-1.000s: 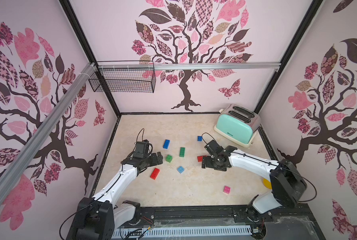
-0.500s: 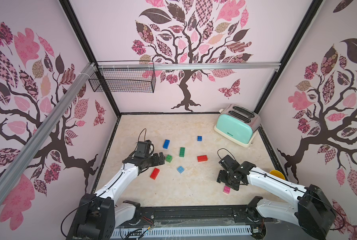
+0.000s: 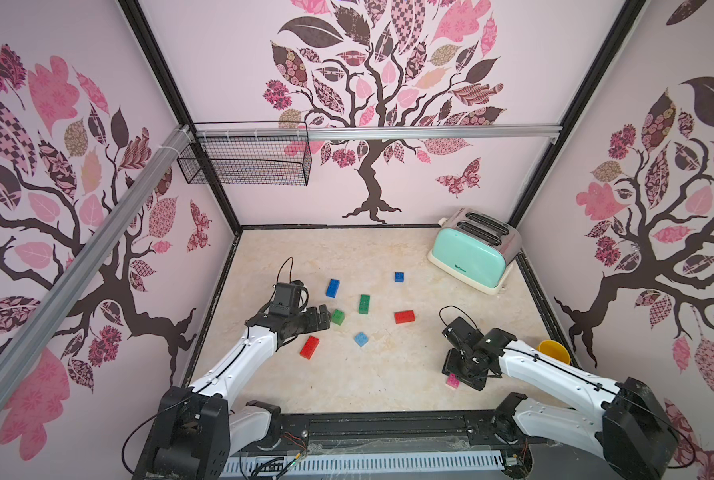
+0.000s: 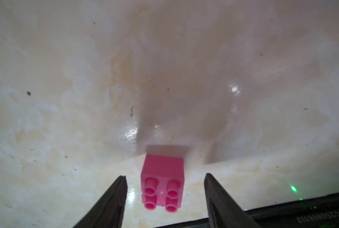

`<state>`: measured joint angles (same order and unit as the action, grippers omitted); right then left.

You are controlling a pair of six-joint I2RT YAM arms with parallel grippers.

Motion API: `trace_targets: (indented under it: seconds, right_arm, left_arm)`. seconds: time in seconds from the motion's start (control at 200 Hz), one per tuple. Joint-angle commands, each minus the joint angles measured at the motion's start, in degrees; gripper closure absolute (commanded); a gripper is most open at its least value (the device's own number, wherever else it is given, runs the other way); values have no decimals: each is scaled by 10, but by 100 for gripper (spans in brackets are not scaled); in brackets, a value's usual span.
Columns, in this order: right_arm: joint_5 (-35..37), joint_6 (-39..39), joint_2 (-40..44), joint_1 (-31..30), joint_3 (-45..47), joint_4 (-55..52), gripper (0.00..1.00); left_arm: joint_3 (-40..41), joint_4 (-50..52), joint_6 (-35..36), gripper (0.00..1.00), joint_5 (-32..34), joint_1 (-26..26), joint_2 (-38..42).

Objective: Assemble a carrot with lego
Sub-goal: Pick up the lego brick from the center of the board.

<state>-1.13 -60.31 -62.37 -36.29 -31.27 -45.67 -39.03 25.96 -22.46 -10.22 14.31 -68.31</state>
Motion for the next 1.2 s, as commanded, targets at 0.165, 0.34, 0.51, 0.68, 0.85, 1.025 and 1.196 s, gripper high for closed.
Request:
trace_targets:
  seconds: [0.165,0.34,0.51,0.68,0.85,1.025,1.196]
  right_arm:
    - [-25,-2,-6,1,9,-9,42]
    - [-31,5,-21,1,9,-3,45]
    - [-29,10,-29,2,10,3,49]
    - [-23,10,-31,1,7,2,56]
    - [-19,13,-35,1,0,3,69]
    - [6,55,-48,1,-38,8,76]
    - [24,182,-122,18,-130,18,77]
  left_arm:
    - [-8,-7,5,2,-1,4,-5]
    - [-9,-5,5,2,1,4,-2]
    - [-9,-4,5,2,4,5,1]
    - [-9,-3,6,2,6,5,2]
    - [-10,-2,6,2,7,5,3]
    - [-11,3,8,2,7,5,6]
    - [-18,9,18,2,-3,5,10]
